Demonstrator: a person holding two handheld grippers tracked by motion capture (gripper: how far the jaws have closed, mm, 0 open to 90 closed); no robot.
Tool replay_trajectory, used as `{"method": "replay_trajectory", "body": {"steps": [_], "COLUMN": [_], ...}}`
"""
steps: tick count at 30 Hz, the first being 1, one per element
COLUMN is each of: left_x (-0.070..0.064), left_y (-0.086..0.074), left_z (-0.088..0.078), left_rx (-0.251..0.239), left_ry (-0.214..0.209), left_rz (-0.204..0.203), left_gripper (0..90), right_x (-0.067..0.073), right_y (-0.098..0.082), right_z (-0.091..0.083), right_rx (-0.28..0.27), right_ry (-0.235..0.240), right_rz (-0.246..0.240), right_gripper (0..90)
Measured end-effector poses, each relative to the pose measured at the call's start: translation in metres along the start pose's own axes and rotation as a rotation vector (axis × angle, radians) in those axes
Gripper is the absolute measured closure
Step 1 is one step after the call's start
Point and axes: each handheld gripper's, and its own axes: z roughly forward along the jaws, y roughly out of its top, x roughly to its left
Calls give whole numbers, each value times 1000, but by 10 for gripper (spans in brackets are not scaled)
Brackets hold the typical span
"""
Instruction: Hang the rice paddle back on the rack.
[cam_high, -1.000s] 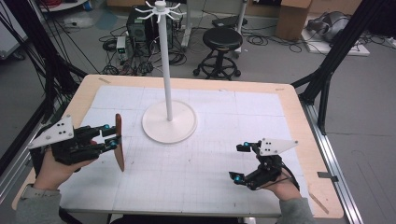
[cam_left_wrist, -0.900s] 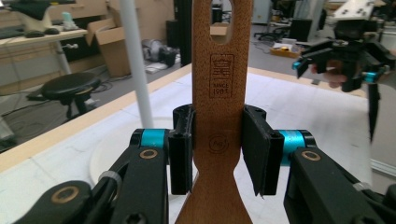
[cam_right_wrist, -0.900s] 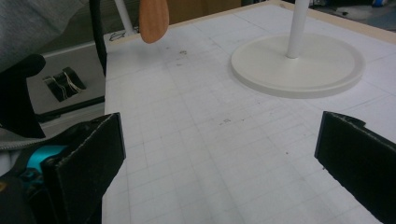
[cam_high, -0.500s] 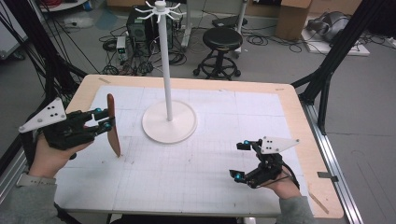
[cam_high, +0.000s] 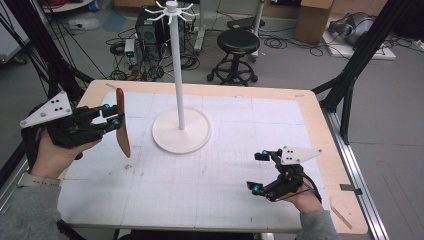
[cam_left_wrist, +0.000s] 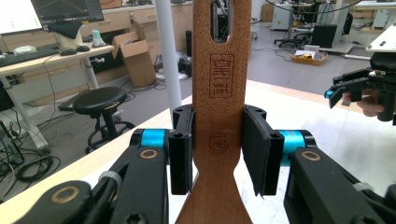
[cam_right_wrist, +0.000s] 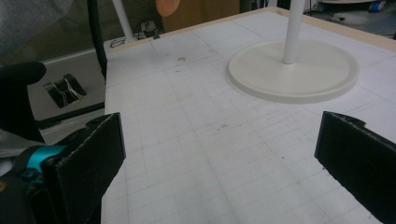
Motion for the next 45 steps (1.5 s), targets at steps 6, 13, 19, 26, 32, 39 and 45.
{"method": "replay_trajectory", "body": {"steps": [6,13,19,26,32,39,45], "left_x": [9,16,20,22,25,27,31], "left_y": [7,16,27,38,50,65,72], "left_z": [6,15,19,21,21,24,30], "left_rx": [-28,-27,-29,-22,-28,-22,-17], "left_ry": [-9,-8,7,1,-6,-20,-27], "left_rz": [-41,-48,-42,-41,-32,-18,-18], "left_gripper": [651,651,651,651,651,651,651], "right_x": [0,-2,-3,-3,-3,-3,-4], "right_y": [0,1,1,2,2,2,2], "right_z": [1,-1,0,-1,-3,-4,-3], "right_rx": [7,-10,-7,-15,-19,-24,-22], "right_ry": [4,9,13,13,13,14,16], "right_rz": [-5,1,2,2,4,8,7], "right_gripper": [6,7,7,7,7,7,6]}}
